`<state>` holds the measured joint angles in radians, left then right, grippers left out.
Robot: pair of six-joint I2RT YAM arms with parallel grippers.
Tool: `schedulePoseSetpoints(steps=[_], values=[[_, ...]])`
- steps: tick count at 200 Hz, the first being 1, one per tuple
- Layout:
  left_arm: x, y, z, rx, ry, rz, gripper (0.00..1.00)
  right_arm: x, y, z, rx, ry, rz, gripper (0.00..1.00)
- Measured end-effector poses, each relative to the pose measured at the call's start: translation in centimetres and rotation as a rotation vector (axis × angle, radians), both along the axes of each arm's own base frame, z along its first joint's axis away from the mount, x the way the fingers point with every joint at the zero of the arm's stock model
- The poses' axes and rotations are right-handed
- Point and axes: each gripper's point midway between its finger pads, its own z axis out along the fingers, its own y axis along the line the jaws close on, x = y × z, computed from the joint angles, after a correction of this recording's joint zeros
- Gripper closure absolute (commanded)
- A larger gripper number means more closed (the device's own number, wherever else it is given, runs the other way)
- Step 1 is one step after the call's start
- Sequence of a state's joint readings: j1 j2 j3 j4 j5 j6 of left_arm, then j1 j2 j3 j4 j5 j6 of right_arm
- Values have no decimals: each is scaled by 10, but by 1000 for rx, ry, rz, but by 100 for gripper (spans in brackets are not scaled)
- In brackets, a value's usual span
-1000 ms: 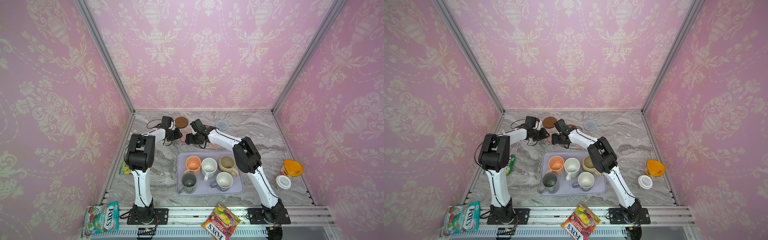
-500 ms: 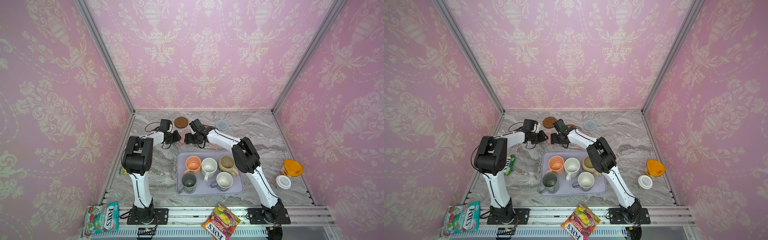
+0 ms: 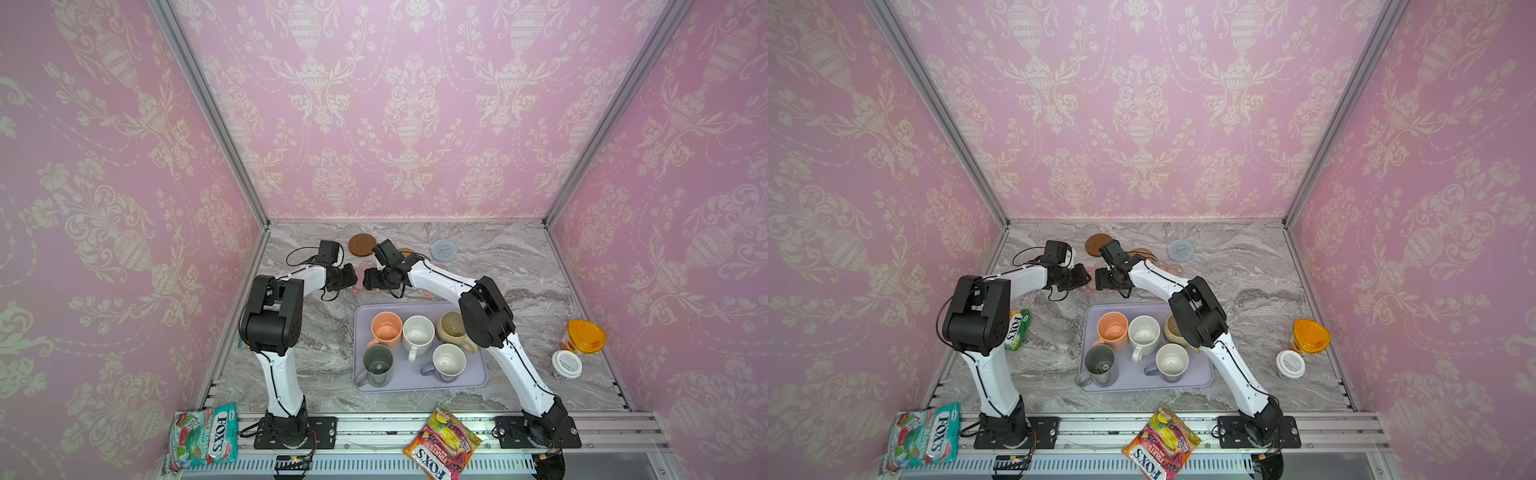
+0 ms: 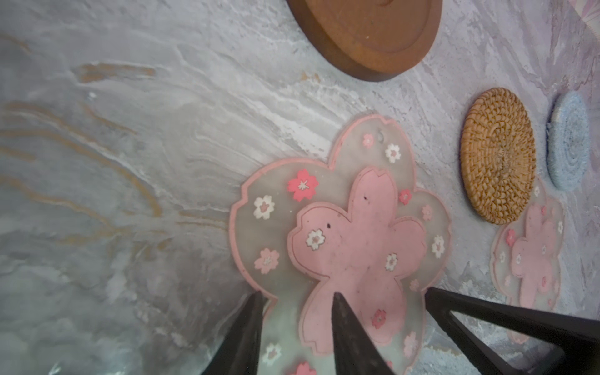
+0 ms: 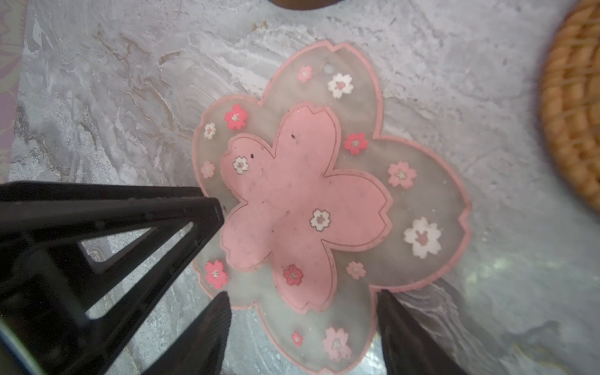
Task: Place cups on coasters
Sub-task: Move the coaster to the top-left of the table.
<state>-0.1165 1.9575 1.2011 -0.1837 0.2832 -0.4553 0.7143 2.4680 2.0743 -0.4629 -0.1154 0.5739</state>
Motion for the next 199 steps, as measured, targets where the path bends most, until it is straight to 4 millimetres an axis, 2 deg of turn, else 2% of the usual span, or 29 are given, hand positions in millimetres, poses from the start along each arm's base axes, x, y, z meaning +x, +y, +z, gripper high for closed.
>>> schedulePoseSetpoints(steps=[72,199], values=[[-4,21,-1,44,28,61,62,6,21,1,19,-20,19,28],[-6,24,0,49,42,67,60,4,24,1,17,-23,24,26]])
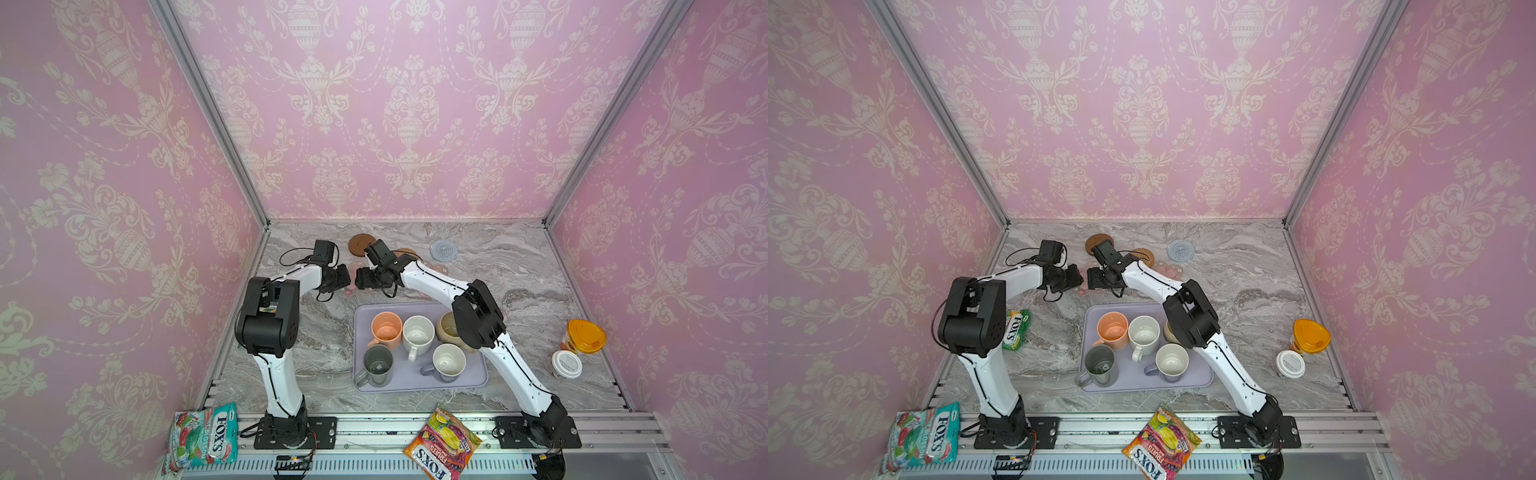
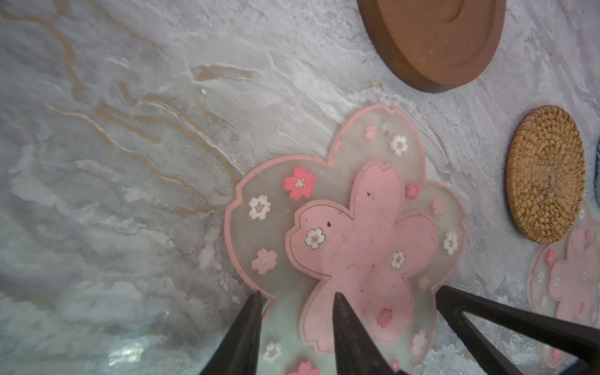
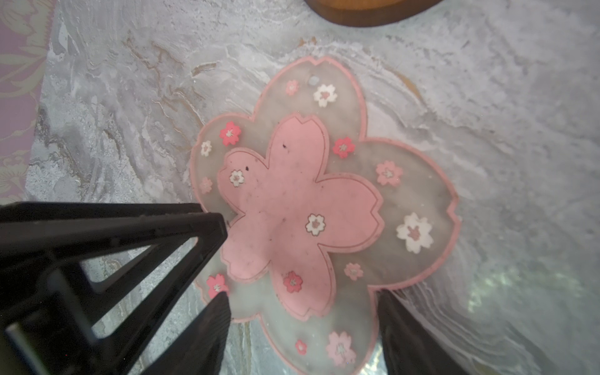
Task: Place cups on coasters
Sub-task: Move the coaster to the top-left of the table.
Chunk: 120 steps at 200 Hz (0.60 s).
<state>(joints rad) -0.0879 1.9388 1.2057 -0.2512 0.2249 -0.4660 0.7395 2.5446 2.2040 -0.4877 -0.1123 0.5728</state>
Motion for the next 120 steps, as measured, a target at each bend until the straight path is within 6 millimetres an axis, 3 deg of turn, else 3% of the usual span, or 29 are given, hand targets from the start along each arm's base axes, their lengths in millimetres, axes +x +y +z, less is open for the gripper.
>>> schedulePoseSetpoints(steps=[46,81,120], values=[[-3,-1,3,1,27,-4,43,-1,0,1,3,1,3,25],[-9,0,4,10,67,-8,41,-4,-7,2,-5,12,6,25],[-11,1,11,17,80,-20,40,-8,-30,1,-32,32,-9,25]])
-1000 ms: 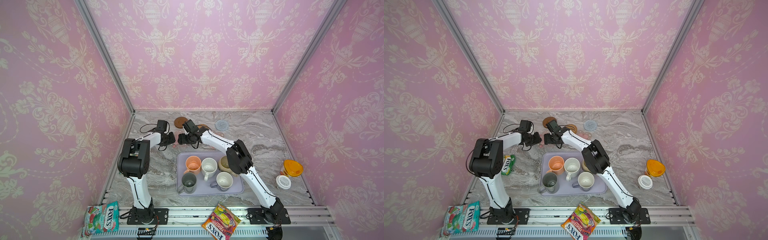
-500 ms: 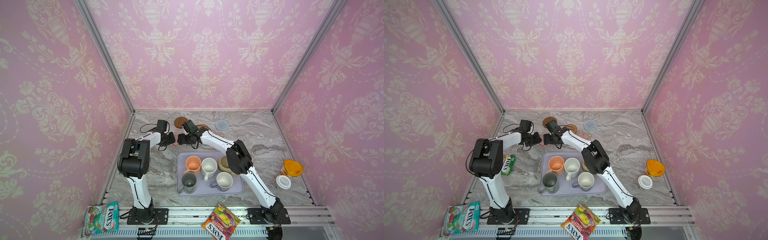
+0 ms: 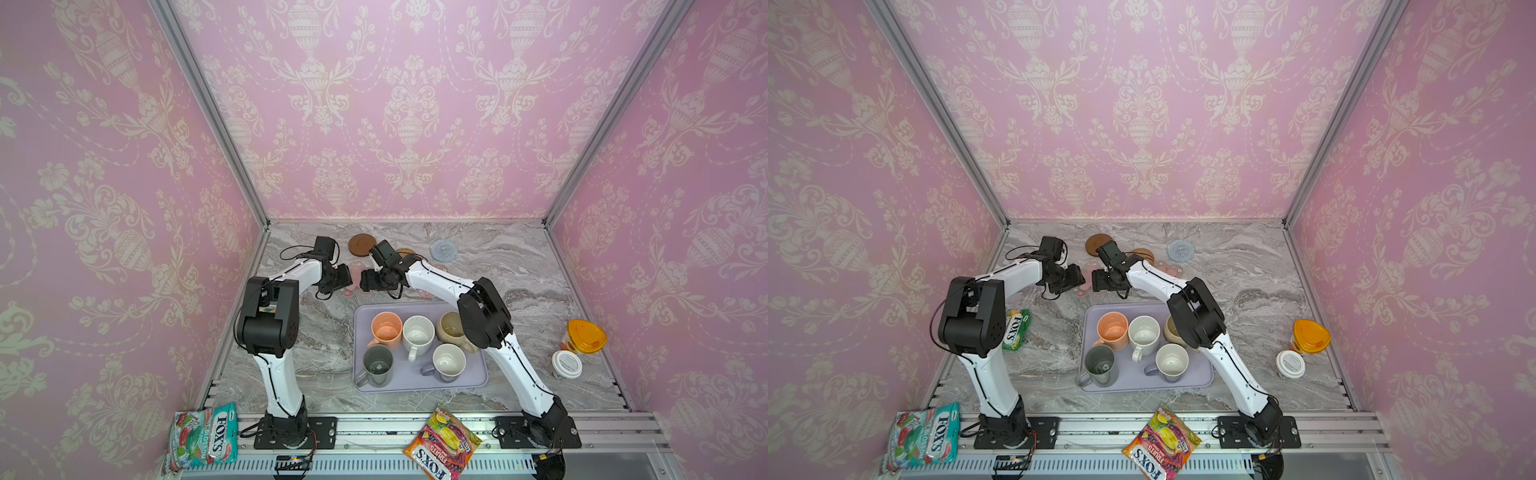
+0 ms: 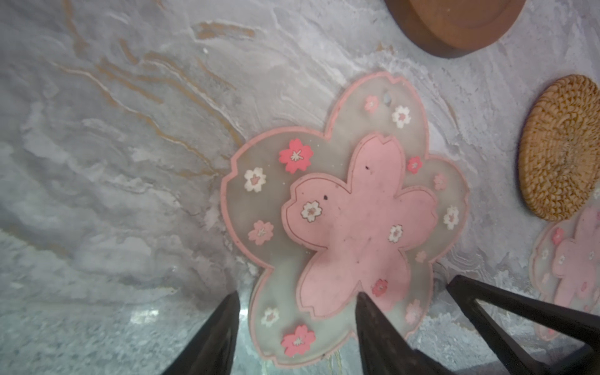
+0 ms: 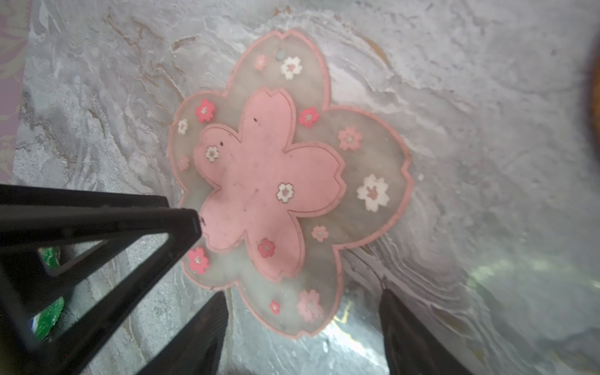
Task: Place cups on coasters
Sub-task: Move the coaster to the top-left of the table, then move the coaster to the top-center of the table.
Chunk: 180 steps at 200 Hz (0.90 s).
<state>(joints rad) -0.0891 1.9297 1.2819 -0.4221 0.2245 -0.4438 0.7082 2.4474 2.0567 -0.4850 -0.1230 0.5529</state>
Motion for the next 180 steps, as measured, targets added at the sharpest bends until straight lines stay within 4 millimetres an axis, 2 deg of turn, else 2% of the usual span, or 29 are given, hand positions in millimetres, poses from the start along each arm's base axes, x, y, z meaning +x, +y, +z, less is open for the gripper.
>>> schedulePoseSetpoints(steps=[39,89,180], values=[[2,0,20,0,-30,-8,40,0,-41,4,-26,16,-53,25],[5,-4,35,-8,-63,-16,41,15,-83,2,-47,13,-133,25],[2,-18,37,-18,-57,-49,42,28,-79,7,-30,-12,-138,25]])
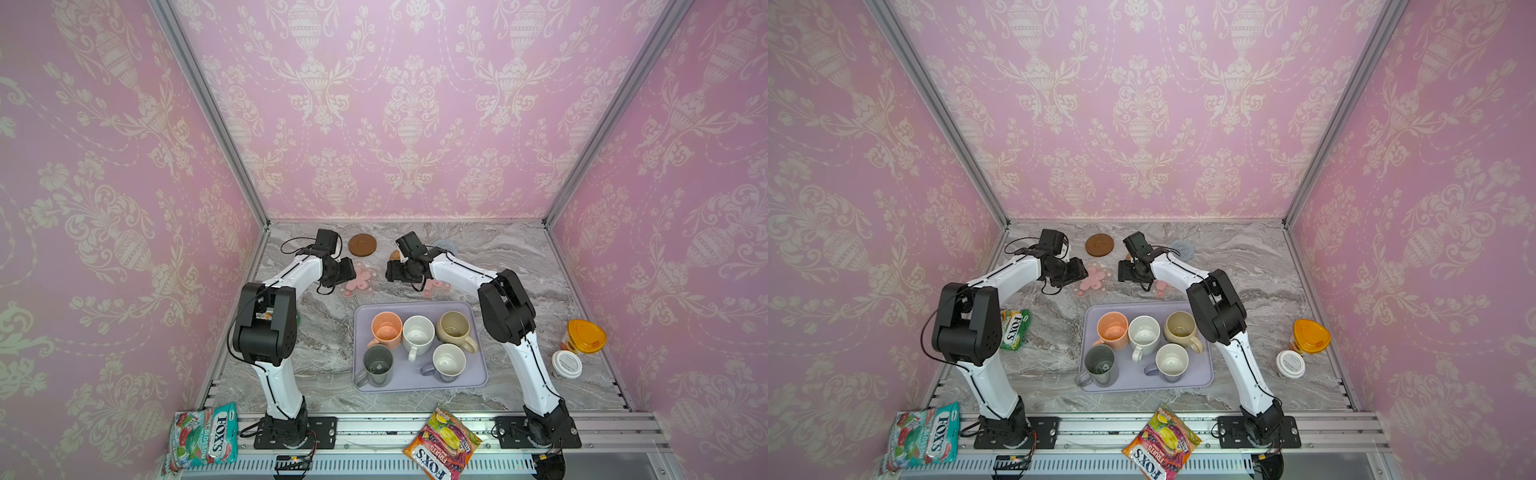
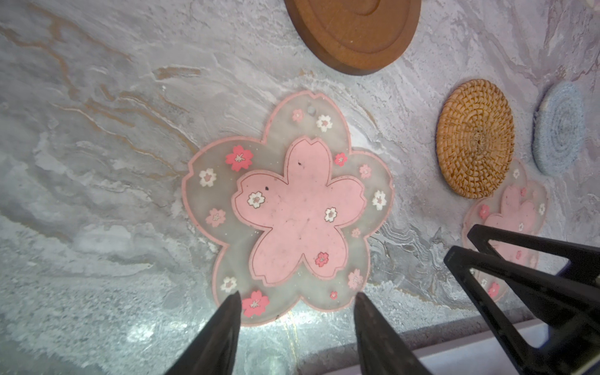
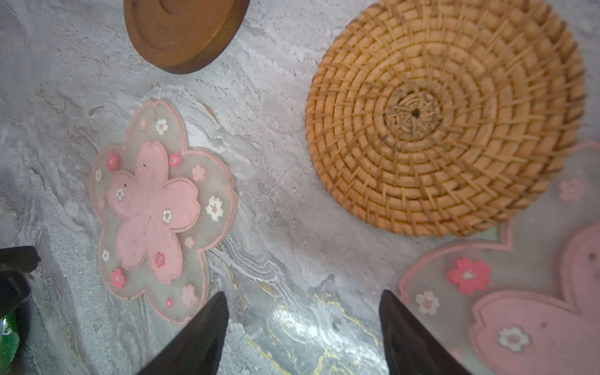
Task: Place cups on coasters
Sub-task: Move the coaster to the top-center of the table.
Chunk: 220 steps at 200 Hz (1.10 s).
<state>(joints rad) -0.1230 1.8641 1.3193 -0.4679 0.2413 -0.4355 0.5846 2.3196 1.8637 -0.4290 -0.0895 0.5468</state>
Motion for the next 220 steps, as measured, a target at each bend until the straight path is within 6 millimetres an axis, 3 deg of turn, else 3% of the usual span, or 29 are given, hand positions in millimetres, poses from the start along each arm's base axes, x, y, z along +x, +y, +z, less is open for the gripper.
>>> schedulePoseSetpoints(steps=[164,220], values=[[0,-8,3,0,-7,-18,42,-3,-6,-11,-11,38,-6,26],[0,-8,3,0,-5,-18,42,9,-22,-12,8,12,-47,26]])
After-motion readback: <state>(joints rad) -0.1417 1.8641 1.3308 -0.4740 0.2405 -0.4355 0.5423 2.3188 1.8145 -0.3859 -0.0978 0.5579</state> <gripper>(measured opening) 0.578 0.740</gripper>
